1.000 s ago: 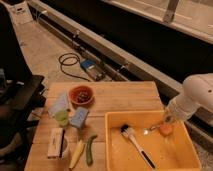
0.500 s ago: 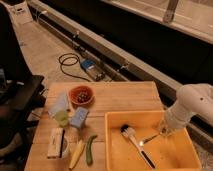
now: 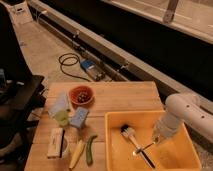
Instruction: Place fork in tray
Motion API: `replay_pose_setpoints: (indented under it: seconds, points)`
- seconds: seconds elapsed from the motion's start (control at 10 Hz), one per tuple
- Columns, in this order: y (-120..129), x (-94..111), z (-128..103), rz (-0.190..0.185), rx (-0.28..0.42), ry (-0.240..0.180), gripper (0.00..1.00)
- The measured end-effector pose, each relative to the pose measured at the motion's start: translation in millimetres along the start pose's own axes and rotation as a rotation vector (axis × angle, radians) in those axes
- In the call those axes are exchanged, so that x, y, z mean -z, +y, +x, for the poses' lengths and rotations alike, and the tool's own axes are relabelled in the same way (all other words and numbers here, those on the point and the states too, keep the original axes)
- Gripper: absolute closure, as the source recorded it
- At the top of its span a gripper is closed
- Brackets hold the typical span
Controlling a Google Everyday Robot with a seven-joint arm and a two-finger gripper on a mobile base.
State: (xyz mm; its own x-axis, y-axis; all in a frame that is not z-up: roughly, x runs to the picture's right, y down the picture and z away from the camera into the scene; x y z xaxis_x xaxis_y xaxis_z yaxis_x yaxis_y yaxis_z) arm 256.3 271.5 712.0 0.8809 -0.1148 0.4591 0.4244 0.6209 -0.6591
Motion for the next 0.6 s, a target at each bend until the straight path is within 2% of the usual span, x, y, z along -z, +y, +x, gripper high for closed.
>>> replay_pose_setpoints:
  seconds: [0.1,0.3,0.5,0.6]
  points:
    - [0.4,-14.9,-0.9,-0.015,-0.010,-0.031,0.73]
    - [2.7,-25.6,-3.3,-0.027,-0.027,-0.063,0.53]
    - [5.3,-22.8,-3.0,-0.019,-0.039,-0.053,0.37]
    - [6.9,-21.9,-2.2,-0.016,-0.042,-0.052,0.36]
